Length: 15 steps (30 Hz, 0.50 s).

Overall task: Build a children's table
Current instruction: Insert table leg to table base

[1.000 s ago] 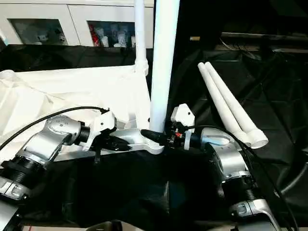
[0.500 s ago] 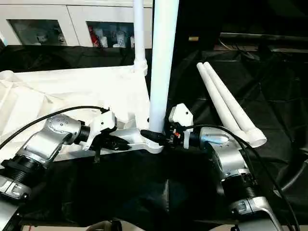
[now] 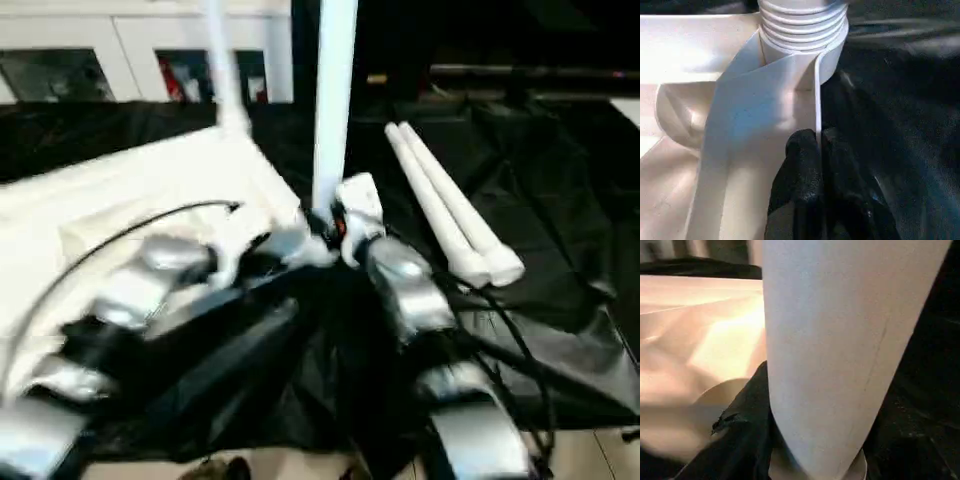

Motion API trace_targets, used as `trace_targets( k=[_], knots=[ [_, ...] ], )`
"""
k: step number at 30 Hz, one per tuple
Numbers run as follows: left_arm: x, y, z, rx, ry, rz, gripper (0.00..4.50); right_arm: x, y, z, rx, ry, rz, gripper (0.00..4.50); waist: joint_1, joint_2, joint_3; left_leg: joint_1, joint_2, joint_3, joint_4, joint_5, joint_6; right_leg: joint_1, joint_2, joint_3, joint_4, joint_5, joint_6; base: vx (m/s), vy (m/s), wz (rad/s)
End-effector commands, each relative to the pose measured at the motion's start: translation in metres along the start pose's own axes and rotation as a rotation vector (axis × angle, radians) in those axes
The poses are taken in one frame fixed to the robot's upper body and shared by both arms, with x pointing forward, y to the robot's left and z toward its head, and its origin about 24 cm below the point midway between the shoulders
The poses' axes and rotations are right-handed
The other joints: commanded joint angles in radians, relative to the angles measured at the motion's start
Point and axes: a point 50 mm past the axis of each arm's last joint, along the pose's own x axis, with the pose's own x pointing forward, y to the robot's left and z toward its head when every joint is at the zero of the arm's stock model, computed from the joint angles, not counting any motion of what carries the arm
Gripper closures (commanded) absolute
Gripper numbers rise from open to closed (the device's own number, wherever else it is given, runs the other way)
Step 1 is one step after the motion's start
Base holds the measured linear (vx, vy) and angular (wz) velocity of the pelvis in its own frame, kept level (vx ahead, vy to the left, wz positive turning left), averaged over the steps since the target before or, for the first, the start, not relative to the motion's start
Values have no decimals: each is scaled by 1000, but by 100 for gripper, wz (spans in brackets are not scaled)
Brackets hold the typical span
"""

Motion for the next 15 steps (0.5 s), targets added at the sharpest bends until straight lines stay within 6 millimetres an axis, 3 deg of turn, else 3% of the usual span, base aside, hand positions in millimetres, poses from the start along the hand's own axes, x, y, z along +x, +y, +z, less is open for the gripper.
trace_targets(
  k=[1, 2, 4, 7, 15],
  knots=[
    [18, -23, 32, 38, -69, -23, 450, -14, 20, -84, 97, 423, -28, 260, -7, 1, -31, 38, 73, -58, -93, -544, -80, -11, -65, 42, -97, -468, -137, 0, 0, 0],
    [21, -26, 33, 38, -63, -24, 450, -13, 23, -84, 96, 431, -21, 260, -5, 1, -32, 42, 72, -57, -90, -551, -78, -14, -66, 44, -97, -467, -137, 0, 0, 0],
    [23, -29, 32, 33, -46, -6, 450, -12, 27, -85, 111, 446, -14, 260, -4, -3, -31, 36, 70, -58, -91, -548, -63, -11, -69, 45, -100, -468, -126, 0, 0, 0],
    [23, -29, 31, 19, -42, 7, 450, -11, 29, -86, 131, 445, -16, 260, -3, -4, -31, 39, 70, -56, -91, -553, -58, -16, -68, 46, -104, -470, -119, 0, 0, 0],
    [21, -23, 29, -1, -33, 30, 450, -8, 33, -85, 126, 433, -6, 260, -7, -1, -29, 43, 68, -71, -98, -643, -77, -20, -68, 38, -113, -556, -77, 0, 0, 0]
  ],
)
